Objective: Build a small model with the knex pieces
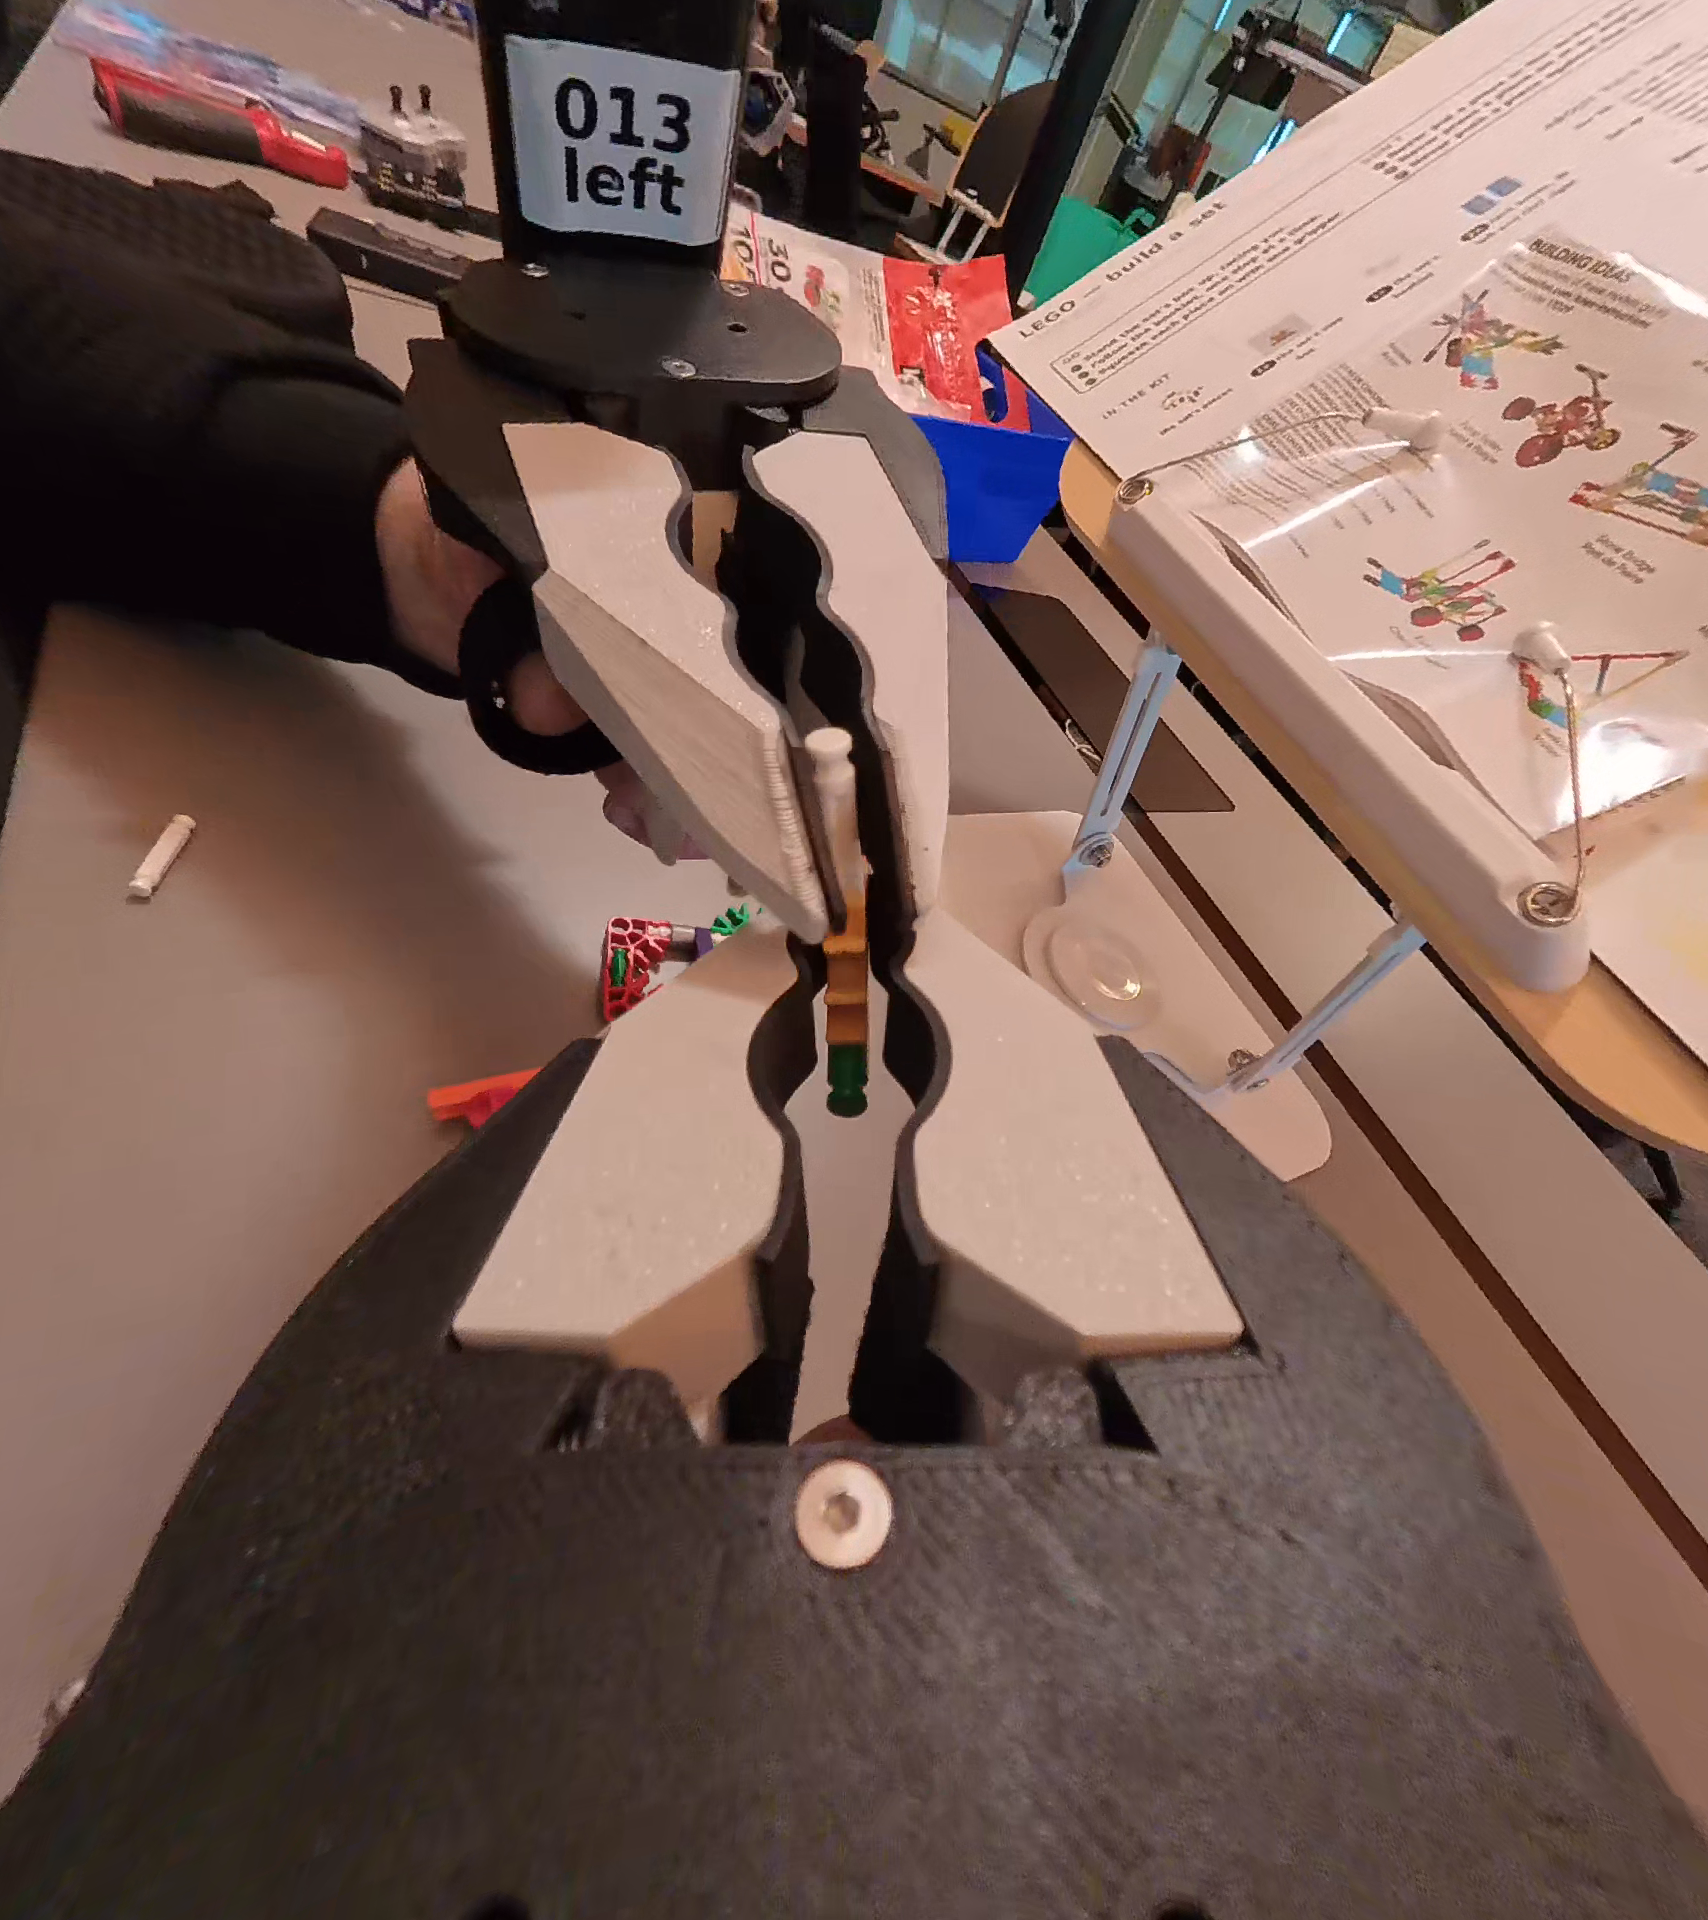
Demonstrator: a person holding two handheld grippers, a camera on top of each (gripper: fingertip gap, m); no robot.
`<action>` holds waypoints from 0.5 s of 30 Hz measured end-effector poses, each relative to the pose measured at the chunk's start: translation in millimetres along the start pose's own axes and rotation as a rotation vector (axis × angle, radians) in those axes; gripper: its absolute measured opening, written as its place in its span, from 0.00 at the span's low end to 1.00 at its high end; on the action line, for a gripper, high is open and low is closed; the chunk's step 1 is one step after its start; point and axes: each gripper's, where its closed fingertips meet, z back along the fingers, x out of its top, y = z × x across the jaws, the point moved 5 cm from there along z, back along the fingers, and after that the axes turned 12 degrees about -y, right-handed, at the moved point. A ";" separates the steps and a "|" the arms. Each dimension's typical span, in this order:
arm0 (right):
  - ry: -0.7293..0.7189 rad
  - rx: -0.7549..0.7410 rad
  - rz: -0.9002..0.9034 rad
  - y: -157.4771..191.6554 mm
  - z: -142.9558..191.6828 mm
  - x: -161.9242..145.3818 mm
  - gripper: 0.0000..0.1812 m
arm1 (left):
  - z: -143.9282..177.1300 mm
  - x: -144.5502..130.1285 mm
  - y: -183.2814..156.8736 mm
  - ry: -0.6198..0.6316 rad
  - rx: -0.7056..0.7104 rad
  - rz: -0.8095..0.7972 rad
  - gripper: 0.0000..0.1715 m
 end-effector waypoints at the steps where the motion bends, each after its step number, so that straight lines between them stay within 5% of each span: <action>1: 0.000 -0.003 0.000 0.3 -0.6 0.4 0.02 | 0.5 0.2 0.2 0.003 0.006 -0.024 0.03; 15: -0.173 0.102 -0.403 3.6 -0.6 17.7 0.04 | -3.9 19.5 -20.4 0.069 0.150 -0.537 0.01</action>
